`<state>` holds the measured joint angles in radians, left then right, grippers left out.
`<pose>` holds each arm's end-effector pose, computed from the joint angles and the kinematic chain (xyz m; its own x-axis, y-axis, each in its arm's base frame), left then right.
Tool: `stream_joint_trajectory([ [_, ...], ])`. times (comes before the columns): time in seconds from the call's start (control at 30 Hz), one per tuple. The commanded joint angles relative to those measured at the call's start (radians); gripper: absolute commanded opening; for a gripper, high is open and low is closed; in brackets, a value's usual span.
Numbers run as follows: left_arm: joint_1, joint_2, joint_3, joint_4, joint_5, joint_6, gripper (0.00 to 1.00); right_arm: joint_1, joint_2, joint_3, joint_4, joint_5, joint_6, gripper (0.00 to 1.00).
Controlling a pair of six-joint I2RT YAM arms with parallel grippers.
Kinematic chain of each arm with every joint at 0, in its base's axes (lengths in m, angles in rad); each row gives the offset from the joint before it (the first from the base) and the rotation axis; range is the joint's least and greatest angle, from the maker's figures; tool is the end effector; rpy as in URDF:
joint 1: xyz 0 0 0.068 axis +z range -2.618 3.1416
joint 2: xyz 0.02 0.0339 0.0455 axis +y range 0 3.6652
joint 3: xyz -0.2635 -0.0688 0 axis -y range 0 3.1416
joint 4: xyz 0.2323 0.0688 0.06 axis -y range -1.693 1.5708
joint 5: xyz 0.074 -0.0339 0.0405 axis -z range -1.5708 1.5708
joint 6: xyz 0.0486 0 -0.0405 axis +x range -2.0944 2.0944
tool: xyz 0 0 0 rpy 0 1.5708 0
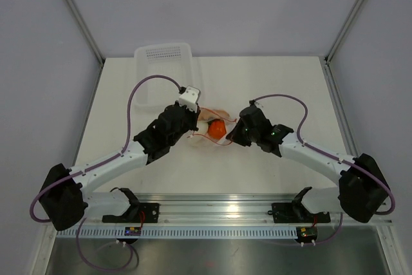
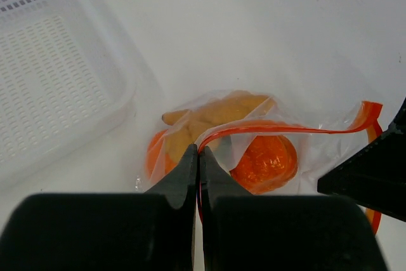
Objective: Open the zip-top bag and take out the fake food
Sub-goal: Adjust the zipper food storage bag at the center of the board.
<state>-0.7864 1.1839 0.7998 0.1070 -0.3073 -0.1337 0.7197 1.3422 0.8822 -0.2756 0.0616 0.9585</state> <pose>0.2041 -0.1837 0.2932 -0.2541 0.0747 -0.9643 0.4392 0.8972 -0.0462 0.2170 0.1862 0.2386 -0.8003 0.3846 -0.4599 0.0545 0.8106 0.5830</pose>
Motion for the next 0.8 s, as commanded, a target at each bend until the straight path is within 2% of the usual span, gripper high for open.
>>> stream_joint_trajectory([
  [0.0, -0.022, 0.017, 0.021, 0.059, -0.001, 0.017, 0.00, 0.001, -0.083, -0.081, 0.018, 0.000, 0.034, 0.00],
  [0.1, -0.024, 0.016, 0.021, 0.053, 0.030, 0.016, 0.00, 0.003, -0.116, -0.126, 0.016, 0.001, 0.043, 0.01],
  [0.17, -0.024, 0.003, 0.018, 0.051, 0.057, 0.016, 0.00, 0.003, -0.123, -0.141, 0.010, -0.005, 0.037, 0.09],
  [0.2, -0.024, -0.001, 0.015, 0.051, 0.068, 0.016, 0.00, 0.001, -0.129, -0.144, 0.010, -0.009, 0.014, 0.33],
  [0.23, -0.024, -0.006, 0.013, 0.053, 0.085, 0.017, 0.00, 0.003, -0.135, -0.144, 0.001, -0.009, 0.005, 0.42],
  [0.33, -0.024, -0.013, 0.012, 0.054, 0.103, 0.017, 0.00, 0.004, -0.184, -0.144, -0.016, 0.007, -0.007, 0.55],
  [0.43, -0.025, -0.006, 0.012, 0.056, 0.119, 0.008, 0.00, 0.004, -0.264, -0.146, -0.037, 0.032, 0.003, 0.54],
  [0.6, -0.030, 0.000, 0.012, 0.057, 0.097, 0.003, 0.00, 0.038, -0.380, -0.121, -0.056, -0.022, 0.037, 0.49],
  [0.77, -0.031, -0.007, 0.009, 0.059, 0.111, 0.003, 0.00, 0.124, -0.376, -0.020, -0.100, 0.030, 0.055, 0.49],
])
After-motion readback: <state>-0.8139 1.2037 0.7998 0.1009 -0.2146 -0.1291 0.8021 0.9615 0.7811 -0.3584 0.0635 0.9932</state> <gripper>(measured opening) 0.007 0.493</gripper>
